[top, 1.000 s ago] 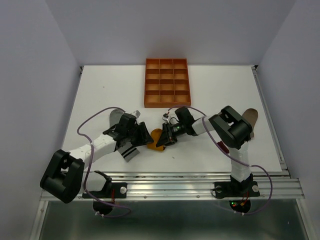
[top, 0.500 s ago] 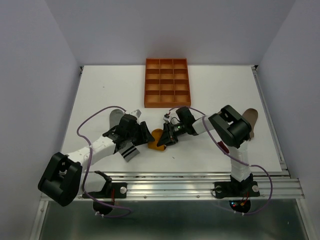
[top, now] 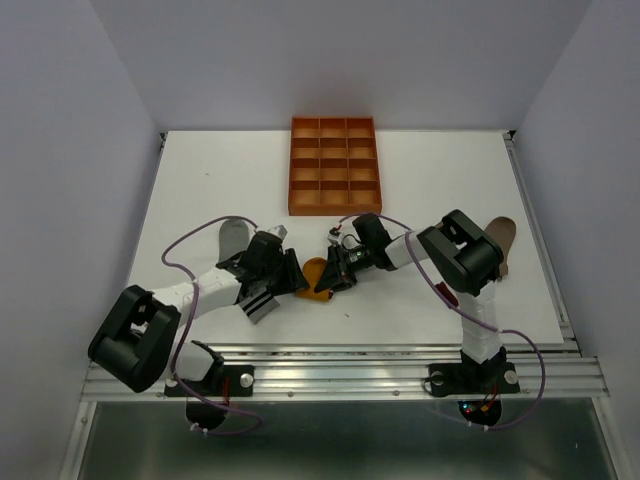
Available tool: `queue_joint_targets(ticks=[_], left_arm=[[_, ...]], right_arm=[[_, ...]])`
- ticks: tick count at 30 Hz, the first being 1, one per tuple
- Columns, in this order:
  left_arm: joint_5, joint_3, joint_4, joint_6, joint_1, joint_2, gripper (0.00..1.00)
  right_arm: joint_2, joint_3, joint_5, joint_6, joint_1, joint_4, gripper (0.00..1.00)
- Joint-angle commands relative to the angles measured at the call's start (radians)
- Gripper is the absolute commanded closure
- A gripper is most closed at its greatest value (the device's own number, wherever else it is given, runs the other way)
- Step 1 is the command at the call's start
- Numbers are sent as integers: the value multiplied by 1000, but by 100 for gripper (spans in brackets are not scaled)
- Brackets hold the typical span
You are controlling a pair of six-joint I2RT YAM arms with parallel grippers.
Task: Roll the socks
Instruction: Roll the sock at the center of the board.
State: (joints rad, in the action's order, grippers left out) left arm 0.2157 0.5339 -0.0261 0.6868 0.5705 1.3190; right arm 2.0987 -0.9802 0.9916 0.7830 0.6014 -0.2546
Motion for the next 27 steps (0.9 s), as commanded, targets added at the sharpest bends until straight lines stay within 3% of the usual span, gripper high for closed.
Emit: queue_joint_targets(ticks=[1, 7, 12, 14, 16, 27], left_arm=[[-27, 34, -6, -27, 28, 37, 50], [-55, 75, 26, -27, 32, 155, 60], [-61, 100, 104, -49, 42, 284, 88], [-68, 123, 118, -43, 52, 305, 88], [-94, 149, 150, -35, 65, 330, 89], [-148, 210, 247, -26, 94, 355, 91]], right_arm=[[75, 58, -245, -87, -23, 167, 99], [46, 48, -264, -136, -23, 176, 95], [12, -21, -283, -235, -23, 230, 83], [-12, -35, -291, -257, -23, 239, 80], [-54, -48, -301, -294, -23, 250, 70], [-238, -46, -381, -393, -23, 252, 48]])
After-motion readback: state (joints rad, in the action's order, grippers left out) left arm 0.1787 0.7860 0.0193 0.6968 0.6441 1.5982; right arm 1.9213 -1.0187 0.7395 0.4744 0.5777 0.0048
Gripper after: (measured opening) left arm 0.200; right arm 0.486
